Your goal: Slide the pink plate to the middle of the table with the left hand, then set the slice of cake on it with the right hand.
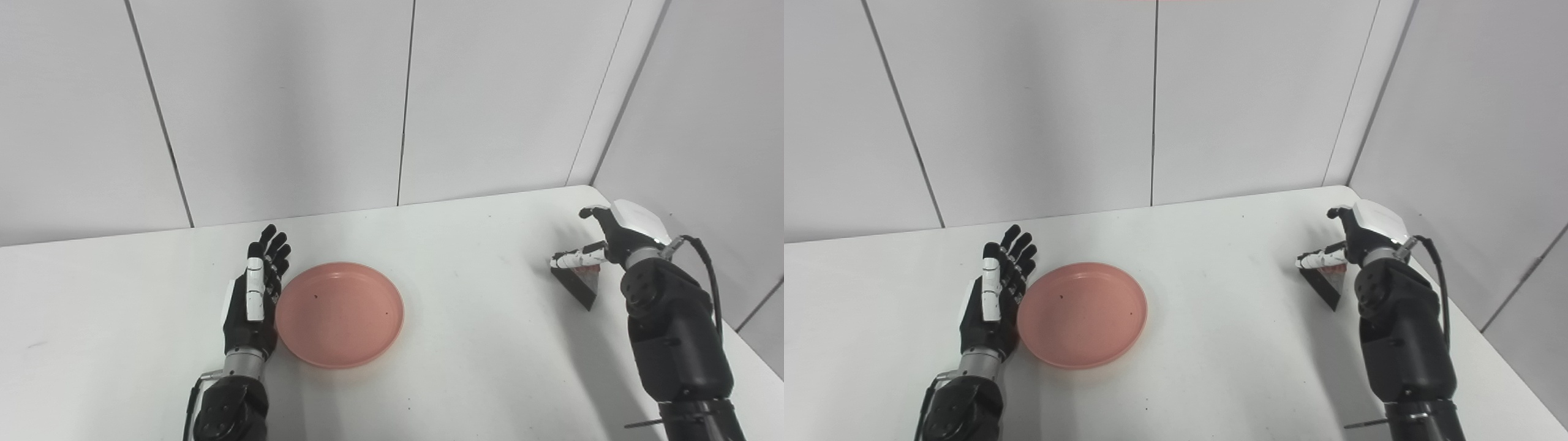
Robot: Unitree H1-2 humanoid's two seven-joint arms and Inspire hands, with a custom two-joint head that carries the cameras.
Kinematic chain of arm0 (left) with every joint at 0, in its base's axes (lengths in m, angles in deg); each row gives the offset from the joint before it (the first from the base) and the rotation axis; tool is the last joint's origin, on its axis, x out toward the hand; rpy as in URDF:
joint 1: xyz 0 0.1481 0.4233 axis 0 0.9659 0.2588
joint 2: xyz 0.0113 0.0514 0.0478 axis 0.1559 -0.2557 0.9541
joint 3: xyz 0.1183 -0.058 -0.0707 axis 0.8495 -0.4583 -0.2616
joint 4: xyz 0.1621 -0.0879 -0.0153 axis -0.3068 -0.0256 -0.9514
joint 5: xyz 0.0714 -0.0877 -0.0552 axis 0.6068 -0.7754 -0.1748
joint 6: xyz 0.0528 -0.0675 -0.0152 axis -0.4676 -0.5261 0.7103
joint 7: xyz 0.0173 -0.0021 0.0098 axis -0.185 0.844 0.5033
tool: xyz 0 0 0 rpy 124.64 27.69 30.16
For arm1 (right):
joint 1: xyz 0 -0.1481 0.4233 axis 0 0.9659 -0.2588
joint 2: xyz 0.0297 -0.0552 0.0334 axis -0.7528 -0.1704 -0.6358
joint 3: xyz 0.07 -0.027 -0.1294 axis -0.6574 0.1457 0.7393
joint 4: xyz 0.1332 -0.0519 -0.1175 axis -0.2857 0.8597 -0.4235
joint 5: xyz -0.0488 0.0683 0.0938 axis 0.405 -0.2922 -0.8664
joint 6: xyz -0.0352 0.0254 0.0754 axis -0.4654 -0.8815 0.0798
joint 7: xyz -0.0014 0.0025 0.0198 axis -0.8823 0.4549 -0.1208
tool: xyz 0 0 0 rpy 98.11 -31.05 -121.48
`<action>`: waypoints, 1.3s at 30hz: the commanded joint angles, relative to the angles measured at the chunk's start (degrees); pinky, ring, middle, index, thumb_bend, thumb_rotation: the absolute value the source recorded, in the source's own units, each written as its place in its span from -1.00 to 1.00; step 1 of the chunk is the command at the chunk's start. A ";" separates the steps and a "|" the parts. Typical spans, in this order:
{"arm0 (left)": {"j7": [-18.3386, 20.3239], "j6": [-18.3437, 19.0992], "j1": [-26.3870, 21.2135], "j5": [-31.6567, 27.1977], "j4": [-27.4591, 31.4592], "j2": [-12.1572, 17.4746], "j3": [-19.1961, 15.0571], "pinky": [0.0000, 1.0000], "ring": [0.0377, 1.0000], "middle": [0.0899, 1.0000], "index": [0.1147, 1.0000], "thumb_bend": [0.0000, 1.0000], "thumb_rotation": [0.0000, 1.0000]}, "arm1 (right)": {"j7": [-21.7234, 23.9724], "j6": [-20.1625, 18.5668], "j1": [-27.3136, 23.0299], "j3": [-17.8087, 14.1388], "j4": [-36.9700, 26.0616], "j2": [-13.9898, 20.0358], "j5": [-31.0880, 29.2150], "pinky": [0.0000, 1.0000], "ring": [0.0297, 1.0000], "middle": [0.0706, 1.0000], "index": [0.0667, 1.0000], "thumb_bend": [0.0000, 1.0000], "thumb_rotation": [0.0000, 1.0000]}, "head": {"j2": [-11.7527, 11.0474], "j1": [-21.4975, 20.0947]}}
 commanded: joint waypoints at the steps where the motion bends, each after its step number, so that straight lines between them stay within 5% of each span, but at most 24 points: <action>1: 0.88 0.97 4.64 -1.07 -1.74 0.13 -0.56 0.99 0.91 0.88 0.80 0.43 0.90 | -0.45 0.04 -1.98 -0.91 0.93 3.15 -3.67 0.48 0.63 0.67 0.64 0.87 -0.30 | 0.07 0.07; 3: 0.28 0.97 4.89 -0.61 -1.26 -0.14 -0.46 0.99 0.92 0.88 0.80 0.41 0.91 | -0.26 0.03 -1.98 -0.02 3.50 4.59 -6.11 0.28 0.43 0.53 0.63 0.97 -0.27 | 0.11 0.14; 13: 0.01 1.86 5.44 -0.08 -0.08 -0.32 -0.33 1.00 0.94 0.89 0.80 0.43 0.92 | 1.10 -0.01 -3.41 3.00 10.40 6.36 -6.83 0.27 0.40 0.53 0.62 1.00 -0.40 | 0.37 0.19; 15: -0.22 1.82 5.44 0.06 -0.06 -0.37 -0.36 1.00 0.92 0.88 0.79 0.43 0.91 | -0.39 -0.01 -3.44 3.18 10.57 5.99 -5.84 0.80 0.75 0.72 0.57 1.00 -0.39 | 0.37 0.19; 17: 0.05 2.50 5.51 -0.31 0.33 -0.44 -0.44 1.00 0.95 0.90 0.81 0.43 0.91 | -1.50 -0.01 -3.24 4.14 10.46 6.22 -6.45 0.92 0.84 0.79 0.57 1.00 -0.37 | 0.39 0.22; 24: -0.47 2.52 5.52 0.03 0.52 -0.74 -0.51 1.00 0.94 0.88 0.80 0.43 0.89 | -6.17 0.00 -2.92 8.00 10.49 6.88 -6.25 0.58 0.69 0.61 0.47 0.94 -0.45 | 0.45 0.42; 26: -0.13 2.80 5.55 -0.09 0.73 -0.62 -0.42 1.00 0.95 0.89 0.80 0.42 0.91 | -7.68 0.01 -2.89 7.04 10.13 6.43 -8.80 0.07 0.17 0.28 0.32 0.78 -0.76 | 0.56 0.47; 30: -1.05 1.28 5.17 1.84 -0.04 -0.16 0.35 0.94 0.90 0.87 0.80 0.40 0.96 | -9.98 0.04 -2.56 7.91 9.99 6.97 -10.80 -0.23 -0.12 -0.15 0.06 0.14 -0.98 | 0.67 0.64; 37: -0.04 -0.32 4.31 1.41 -2.07 0.28 0.17 0.90 0.86 0.85 0.80 0.42 0.98 | -12.03 -0.01 -2.15 8.76 8.36 6.88 -10.62 -0.50 -0.39 -0.29 -0.08 0.06 -1.00 | 0.72 0.90; 39: 0.59 -0.05 4.19 0.65 -2.17 0.23 -0.03 0.92 0.87 0.87 0.80 0.42 0.94 | -12.68 0.00 -2.11 8.93 8.31 6.93 -10.86 -0.57 -0.48 -0.17 -0.10 0.06 -1.00 | 0.68 1.07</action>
